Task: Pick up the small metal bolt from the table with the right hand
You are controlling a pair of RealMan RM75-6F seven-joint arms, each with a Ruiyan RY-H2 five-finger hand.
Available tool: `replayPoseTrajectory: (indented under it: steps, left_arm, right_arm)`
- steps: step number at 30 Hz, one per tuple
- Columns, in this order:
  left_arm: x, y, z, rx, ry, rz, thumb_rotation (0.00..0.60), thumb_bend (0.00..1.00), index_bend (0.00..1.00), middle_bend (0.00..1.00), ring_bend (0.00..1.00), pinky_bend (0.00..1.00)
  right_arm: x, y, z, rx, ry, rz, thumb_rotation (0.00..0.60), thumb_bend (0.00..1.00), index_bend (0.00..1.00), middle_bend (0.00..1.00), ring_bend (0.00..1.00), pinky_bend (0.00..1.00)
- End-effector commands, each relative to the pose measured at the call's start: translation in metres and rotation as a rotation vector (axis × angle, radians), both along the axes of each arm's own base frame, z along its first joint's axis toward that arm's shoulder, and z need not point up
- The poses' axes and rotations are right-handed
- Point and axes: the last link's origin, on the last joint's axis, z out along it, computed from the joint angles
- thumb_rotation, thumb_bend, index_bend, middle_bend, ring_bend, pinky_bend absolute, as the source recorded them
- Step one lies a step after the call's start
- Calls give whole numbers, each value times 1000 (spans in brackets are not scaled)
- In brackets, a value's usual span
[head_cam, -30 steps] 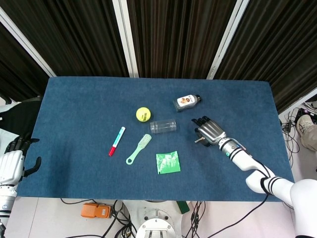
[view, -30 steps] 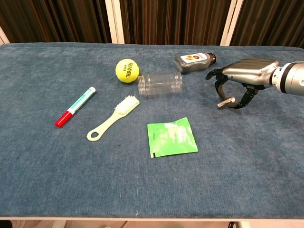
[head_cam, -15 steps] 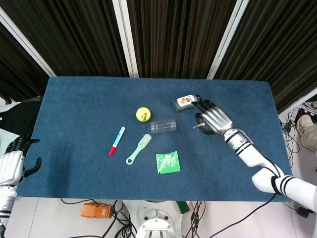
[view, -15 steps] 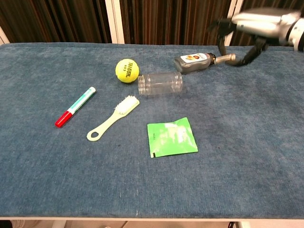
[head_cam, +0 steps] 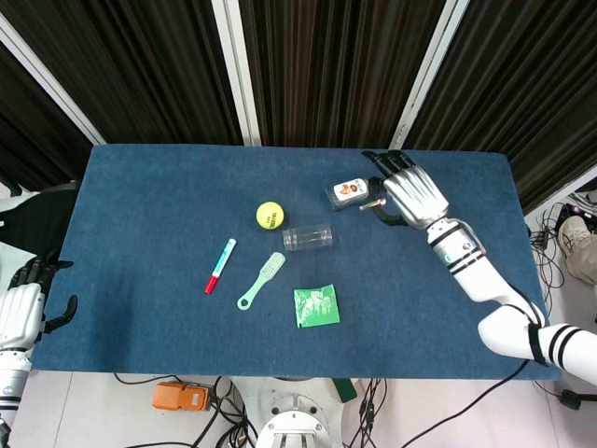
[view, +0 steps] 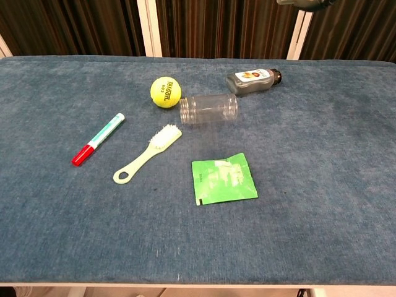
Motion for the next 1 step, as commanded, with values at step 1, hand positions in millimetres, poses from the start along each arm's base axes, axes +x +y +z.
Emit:
replayPoseTrajectory:
  steps: [1]
  left_arm:
    - [0,-1,1,5,-9,4,600,448,234,48,69,115]
  right_arm:
    - [16,-10,2,-2,-11,-7,600,650,721,144,218,187]
